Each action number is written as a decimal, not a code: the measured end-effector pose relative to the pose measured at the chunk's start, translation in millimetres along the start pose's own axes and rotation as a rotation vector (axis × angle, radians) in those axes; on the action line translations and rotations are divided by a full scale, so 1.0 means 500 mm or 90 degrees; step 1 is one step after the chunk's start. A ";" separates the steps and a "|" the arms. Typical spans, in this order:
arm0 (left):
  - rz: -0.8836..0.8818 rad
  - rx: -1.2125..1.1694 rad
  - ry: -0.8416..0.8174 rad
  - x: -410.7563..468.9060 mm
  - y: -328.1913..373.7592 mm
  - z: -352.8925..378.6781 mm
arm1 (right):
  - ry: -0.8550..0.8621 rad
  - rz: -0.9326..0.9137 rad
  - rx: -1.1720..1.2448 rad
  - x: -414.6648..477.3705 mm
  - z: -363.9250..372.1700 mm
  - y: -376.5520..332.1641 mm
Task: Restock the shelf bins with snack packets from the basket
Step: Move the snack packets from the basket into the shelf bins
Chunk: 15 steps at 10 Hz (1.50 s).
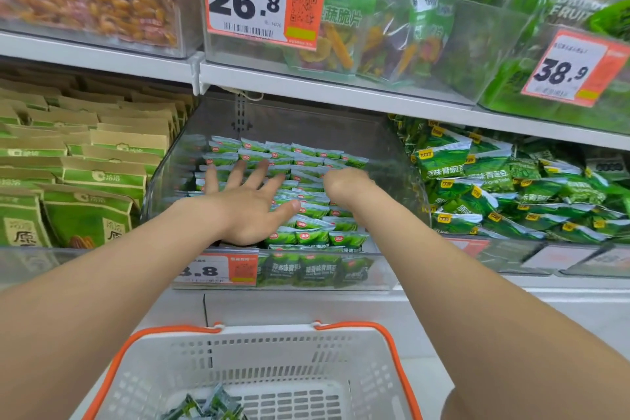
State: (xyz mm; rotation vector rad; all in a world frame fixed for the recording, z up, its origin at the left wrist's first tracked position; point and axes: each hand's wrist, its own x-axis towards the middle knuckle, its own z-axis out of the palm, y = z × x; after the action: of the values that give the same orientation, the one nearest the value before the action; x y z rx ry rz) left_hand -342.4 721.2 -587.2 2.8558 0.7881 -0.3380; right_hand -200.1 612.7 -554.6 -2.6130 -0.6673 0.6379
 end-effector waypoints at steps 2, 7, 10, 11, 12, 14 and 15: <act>0.034 -0.031 -0.028 -0.001 0.023 -0.009 | -0.066 -0.029 -0.135 -0.053 0.010 -0.012; 0.181 -0.092 0.118 -0.037 0.034 -0.009 | -0.070 -0.009 -0.124 -0.126 -0.022 0.001; 0.211 -0.107 0.369 -0.120 0.073 0.002 | 0.202 -0.135 -0.158 -0.182 -0.006 0.067; 0.277 -0.092 0.514 -0.163 0.080 0.001 | 0.319 -0.274 -0.254 -0.245 0.002 0.067; 0.275 -0.015 0.511 -0.213 0.088 0.011 | 0.253 -0.358 -0.341 -0.331 0.015 0.080; 0.229 0.021 0.245 -0.271 0.098 0.093 | -0.152 -0.358 -0.522 -0.393 0.112 0.177; 0.202 0.017 0.074 -0.267 0.106 0.184 | -0.248 -0.358 -0.549 -0.377 0.171 0.210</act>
State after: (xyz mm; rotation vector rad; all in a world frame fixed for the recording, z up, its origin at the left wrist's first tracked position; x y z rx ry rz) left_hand -442.1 591.8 -636.5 2.9820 0.3375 -0.1414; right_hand -354.1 448.4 -610.1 -2.7630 -2.0950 0.7933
